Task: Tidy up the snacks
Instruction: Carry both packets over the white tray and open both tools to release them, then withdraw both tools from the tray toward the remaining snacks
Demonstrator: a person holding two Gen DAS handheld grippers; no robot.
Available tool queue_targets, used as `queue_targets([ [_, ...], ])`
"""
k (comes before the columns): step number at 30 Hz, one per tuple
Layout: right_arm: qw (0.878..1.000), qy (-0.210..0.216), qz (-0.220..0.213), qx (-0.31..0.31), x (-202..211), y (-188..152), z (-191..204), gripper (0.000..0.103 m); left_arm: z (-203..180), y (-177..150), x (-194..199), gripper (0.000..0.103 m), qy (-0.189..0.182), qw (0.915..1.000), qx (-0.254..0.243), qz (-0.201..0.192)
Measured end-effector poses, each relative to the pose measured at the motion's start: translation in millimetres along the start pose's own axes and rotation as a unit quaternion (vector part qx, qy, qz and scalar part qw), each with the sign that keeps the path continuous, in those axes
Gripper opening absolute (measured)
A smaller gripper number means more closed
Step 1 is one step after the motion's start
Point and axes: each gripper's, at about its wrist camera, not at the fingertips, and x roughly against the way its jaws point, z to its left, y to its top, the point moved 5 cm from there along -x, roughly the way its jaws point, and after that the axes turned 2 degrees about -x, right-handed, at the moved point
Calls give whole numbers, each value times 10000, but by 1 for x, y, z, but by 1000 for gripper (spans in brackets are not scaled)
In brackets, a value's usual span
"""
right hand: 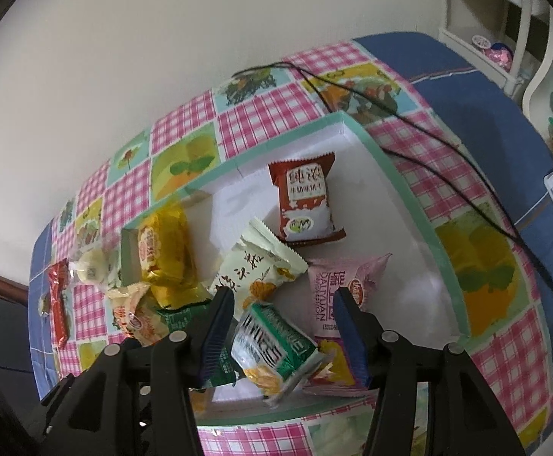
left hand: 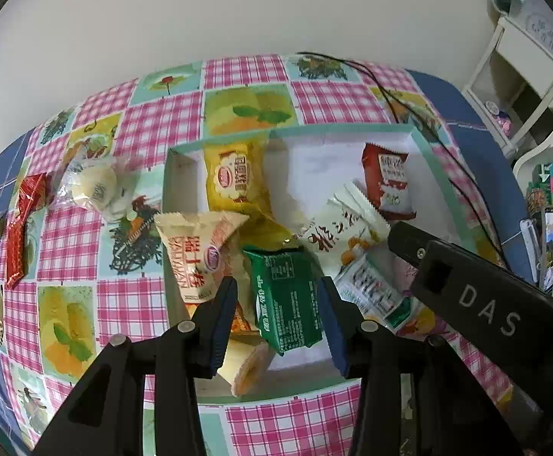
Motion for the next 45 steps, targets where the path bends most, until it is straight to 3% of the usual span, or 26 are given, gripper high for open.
queue_targets([
  [10,9999,-49,92,63,-6,-2,1,58,38,1,-2,45,76,9978,652,16],
  [18,9991,-103,153,389,-11,-8,19,58,92,-2,1,45,236,9889,1468,-78],
  [25,9969,-159,164,759,-14,-14,43,57,118,-7,-1,45,302,9832,1799,-58],
  [28,9959,-190,176,865,-15,-16,50,58,122,-8,-1,55,305,9825,1838,-45],
  [30,9957,-226,175,880,-16,-17,52,70,123,-8,-2,66,331,9824,1836,-50],
  [32,9954,-262,163,902,-17,-18,54,76,124,-7,-2,67,383,9825,1823,-56],
  [35,9947,-306,153,967,-18,-19,56,83,128,-8,-2,80,428,9828,1797,-66],
  [38,9942,-351,110,1009,-17,-19,59,84,133,-8,-1,81,502,9823,1804,-114],
  [42,9943,-358,41,999,-15,-19,62,102,139,-8,1,90,590,9810,1843,-169],
  [45,9942,-346,20,1017,-13,-19,65,103,145,-8,2,90,654,9795,1895,-179],
])
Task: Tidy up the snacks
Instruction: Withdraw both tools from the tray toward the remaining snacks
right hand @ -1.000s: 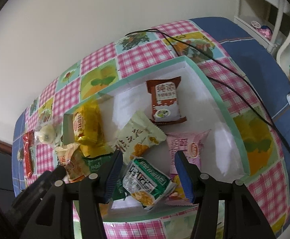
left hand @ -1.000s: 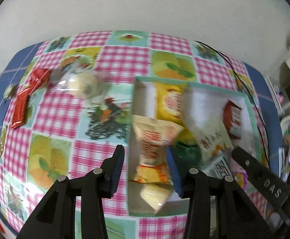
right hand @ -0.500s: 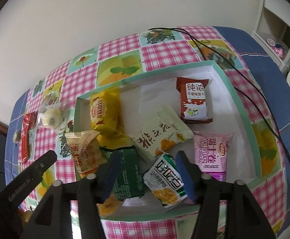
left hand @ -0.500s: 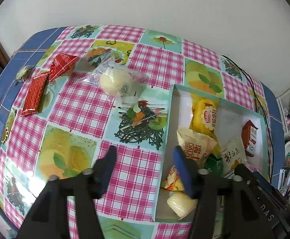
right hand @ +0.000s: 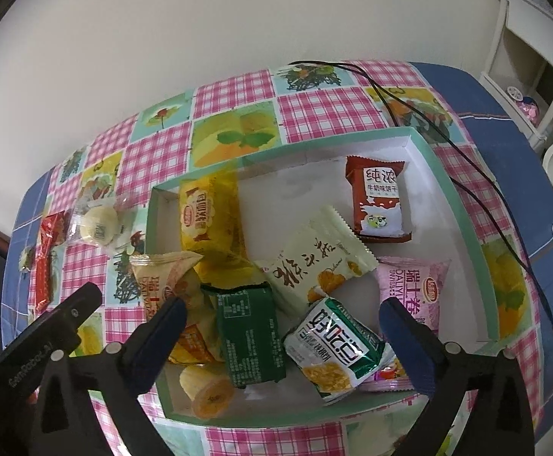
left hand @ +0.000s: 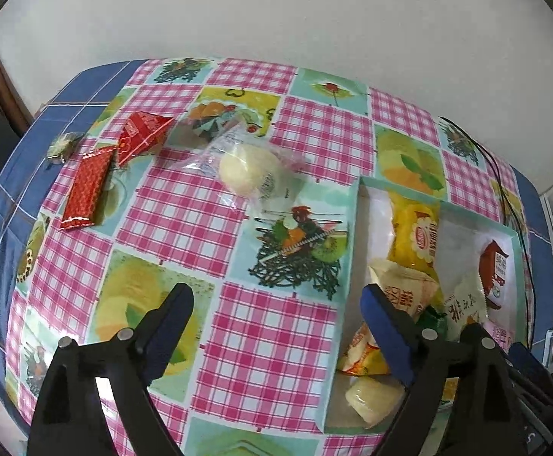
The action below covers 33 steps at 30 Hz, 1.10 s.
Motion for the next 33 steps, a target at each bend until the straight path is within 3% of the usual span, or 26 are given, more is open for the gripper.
queue_targets([
  [5,10000,-20,-32,29,2,-2,8,103,9,3,2,99,104,9999,28,-66],
  [13,9996,108,-221,151,8,-6,39,103,37,10,9,99,150,9994,232,-203],
  [33,9929,795,-20,886,-8,-34,166,103,154,29,10,100,340,9955,749,-464],
])
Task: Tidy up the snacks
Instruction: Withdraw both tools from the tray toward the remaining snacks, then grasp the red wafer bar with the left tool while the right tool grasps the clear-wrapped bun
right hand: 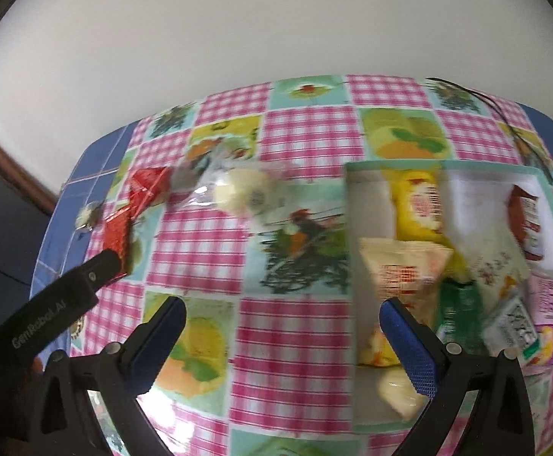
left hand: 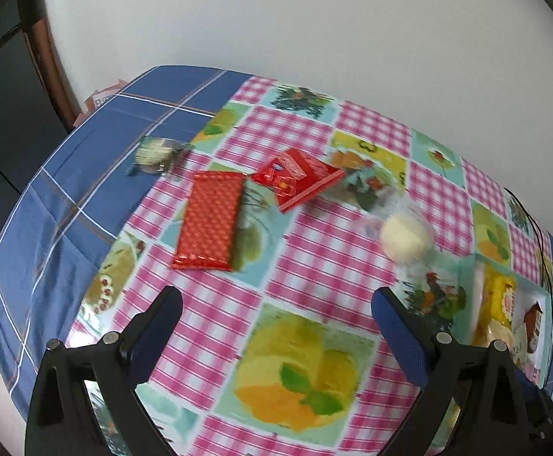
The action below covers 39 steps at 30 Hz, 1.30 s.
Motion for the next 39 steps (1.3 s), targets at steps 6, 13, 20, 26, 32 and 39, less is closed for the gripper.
queue_targets([
  [6,9997,-2,-1,224,-9,0,16,103,25,7,-9,100,19,9998,199,14],
  [13,9997,85,-19,237,-19,12,17,103,39,10,-26,100,-72,9995,231,188],
  [20,9991,215,175,325,-38,34,22,103,47,24,-48,100,48,9993,161,340],
  [26,9961,-3,257,843,-62,66,34,103,59,41,-75,100,-100,9980,125,615],
  [32,9906,-136,451,1283,-90,92,45,103,72,55,-96,99,-131,9967,136,788],
  [39,9792,-42,652,1923,-117,105,72,102,84,64,-118,99,-204,9949,298,938],
])
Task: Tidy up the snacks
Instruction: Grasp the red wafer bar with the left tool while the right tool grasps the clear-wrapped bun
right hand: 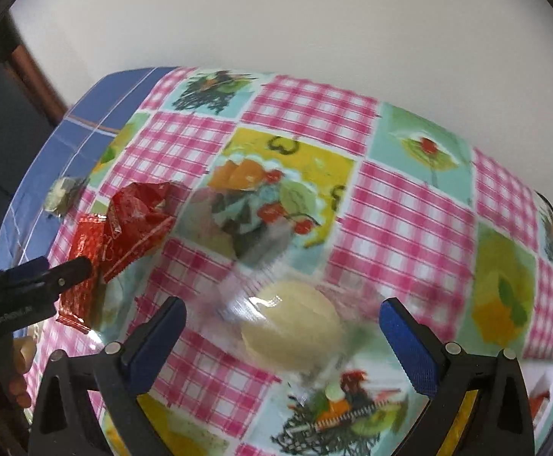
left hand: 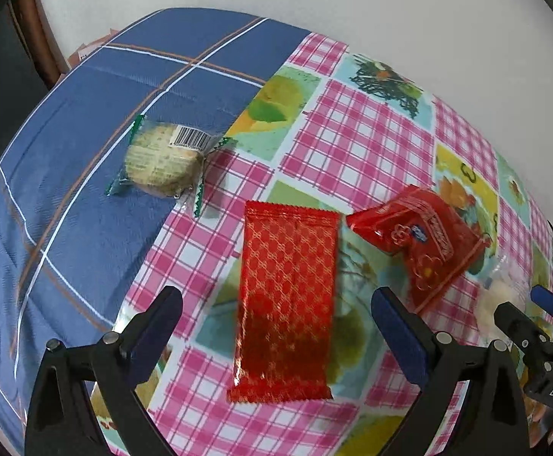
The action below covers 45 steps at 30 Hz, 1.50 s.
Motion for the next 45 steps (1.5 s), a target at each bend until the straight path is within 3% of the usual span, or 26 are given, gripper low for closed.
queue_targets([
  [7,9995,-133,210,215,-14,-1,5,101,0,1,-13,93,98,9999,-21,81],
  [10,9999,-69,136,58,-11,0,2,92,-4,-1,-14,91,145,9998,-107,74],
  [12,9999,-50,119,-9,-9,0,1,86,-7,-4,-13,84,225,9996,-148,57],
  [15,9997,-19,167,-162,-6,-5,-2,83,-11,-7,-12,80,292,9994,-193,57],
  [25,9969,535,448,-372,5,-26,-4,84,-42,-35,-9,77,393,9976,-565,4],
  [30,9951,795,543,-207,12,-38,-3,93,-52,-53,-4,70,443,9970,-636,-47],
  [38,9965,-237,414,692,3,-39,13,93,-53,-64,1,60,441,9972,-605,-75],
  [43,9968,-255,382,648,-3,-38,17,90,-51,-59,-1,60,435,9974,-575,-64],
  [45,9981,-166,359,474,-3,-38,16,81,-51,-59,-1,60,430,9976,-547,-55],
])
